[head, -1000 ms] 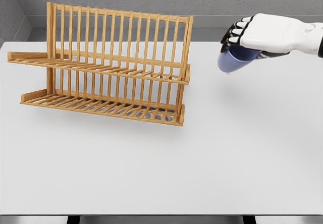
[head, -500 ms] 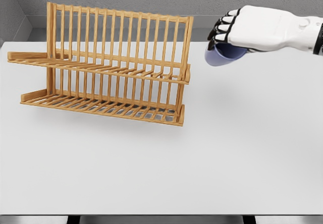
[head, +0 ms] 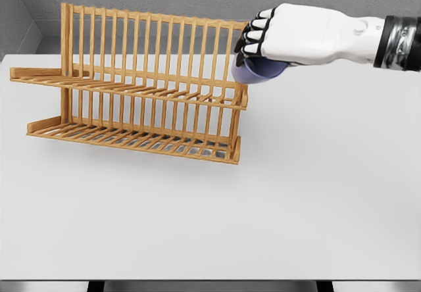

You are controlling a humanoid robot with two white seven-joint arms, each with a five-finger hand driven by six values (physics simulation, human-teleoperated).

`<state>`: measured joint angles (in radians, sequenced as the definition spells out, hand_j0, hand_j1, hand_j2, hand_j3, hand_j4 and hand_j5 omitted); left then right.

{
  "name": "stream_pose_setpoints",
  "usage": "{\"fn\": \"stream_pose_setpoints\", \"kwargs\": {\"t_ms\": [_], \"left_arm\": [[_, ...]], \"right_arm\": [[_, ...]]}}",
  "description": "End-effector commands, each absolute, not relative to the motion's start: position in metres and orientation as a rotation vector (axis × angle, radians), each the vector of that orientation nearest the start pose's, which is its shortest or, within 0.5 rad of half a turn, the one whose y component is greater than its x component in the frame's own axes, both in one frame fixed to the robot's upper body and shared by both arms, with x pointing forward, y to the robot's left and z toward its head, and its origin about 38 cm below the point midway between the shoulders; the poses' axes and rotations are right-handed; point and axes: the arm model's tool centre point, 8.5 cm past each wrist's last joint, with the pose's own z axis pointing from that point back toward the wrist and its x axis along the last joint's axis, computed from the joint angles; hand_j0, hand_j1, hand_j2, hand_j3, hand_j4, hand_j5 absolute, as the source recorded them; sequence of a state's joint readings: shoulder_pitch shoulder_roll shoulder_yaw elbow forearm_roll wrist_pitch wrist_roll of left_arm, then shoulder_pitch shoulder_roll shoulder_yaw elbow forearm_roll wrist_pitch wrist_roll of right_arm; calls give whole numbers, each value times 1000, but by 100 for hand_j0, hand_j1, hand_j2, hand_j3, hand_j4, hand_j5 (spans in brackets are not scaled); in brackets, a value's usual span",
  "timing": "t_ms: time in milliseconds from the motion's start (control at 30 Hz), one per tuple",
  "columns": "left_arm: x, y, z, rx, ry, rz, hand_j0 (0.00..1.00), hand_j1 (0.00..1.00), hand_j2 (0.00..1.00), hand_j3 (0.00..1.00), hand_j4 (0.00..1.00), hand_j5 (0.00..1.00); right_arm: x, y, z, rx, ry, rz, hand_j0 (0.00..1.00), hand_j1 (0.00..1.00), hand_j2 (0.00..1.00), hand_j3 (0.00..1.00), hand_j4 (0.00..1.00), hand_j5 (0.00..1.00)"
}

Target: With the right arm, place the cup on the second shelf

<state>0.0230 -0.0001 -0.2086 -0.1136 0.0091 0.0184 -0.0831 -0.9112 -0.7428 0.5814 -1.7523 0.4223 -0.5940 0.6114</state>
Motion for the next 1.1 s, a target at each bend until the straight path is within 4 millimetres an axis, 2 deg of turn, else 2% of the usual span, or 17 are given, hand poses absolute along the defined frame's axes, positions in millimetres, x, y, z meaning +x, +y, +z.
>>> {"fn": "stream_pose_setpoints", "kwargs": {"t_ms": [0,167,333,733,800,867,900,933,1000,1067], "left_arm": [[20,257,-264,-9,-53,-204,100,100,100,100,100,100],[21,257,-264,-10,-54,-205,100,100,100,100,100,100],[20,257,-264,-9,-53,-204,100,100,100,100,100,100],[20,257,-264,-9,-53,-204,100,100,100,100,100,100],[20,257,-264,-9,-53,-204,100,100,100,100,100,100],[21,257,-264,-10,-54,-205,100,100,100,100,100,100],[20,257,-264,-10,-53,-204,100,100,100,100,100,100],[20,257,-264,-10,-53,-204,100,100,100,100,100,100],[20,257,-264,-9,-53,-204,100,100,100,100,100,100],[21,257,-264,-10,-54,-205,100,100,100,100,100,100]], "right_arm": [[411,-195,365,712,1885,-2531,62,62,62,62,62,62],[412,-169,359,656,1874,-2545,62,62,62,62,62,62],[413,-166,356,646,1871,-2560,62,62,62,62,62,62],[414,-143,335,579,1835,-2631,64,64,64,64,64,64],[414,-143,334,574,1833,-2632,66,66,66,66,66,66],[414,-144,333,574,1831,-2635,73,73,73,73,73,73],[414,-144,333,575,1830,-2636,80,80,80,80,80,80],[413,-144,334,575,1827,-2635,100,100,100,100,100,100],[413,-145,334,576,1826,-2632,100,100,100,100,100,100],[413,-144,344,598,1840,-2607,100,100,100,100,100,100]]}}
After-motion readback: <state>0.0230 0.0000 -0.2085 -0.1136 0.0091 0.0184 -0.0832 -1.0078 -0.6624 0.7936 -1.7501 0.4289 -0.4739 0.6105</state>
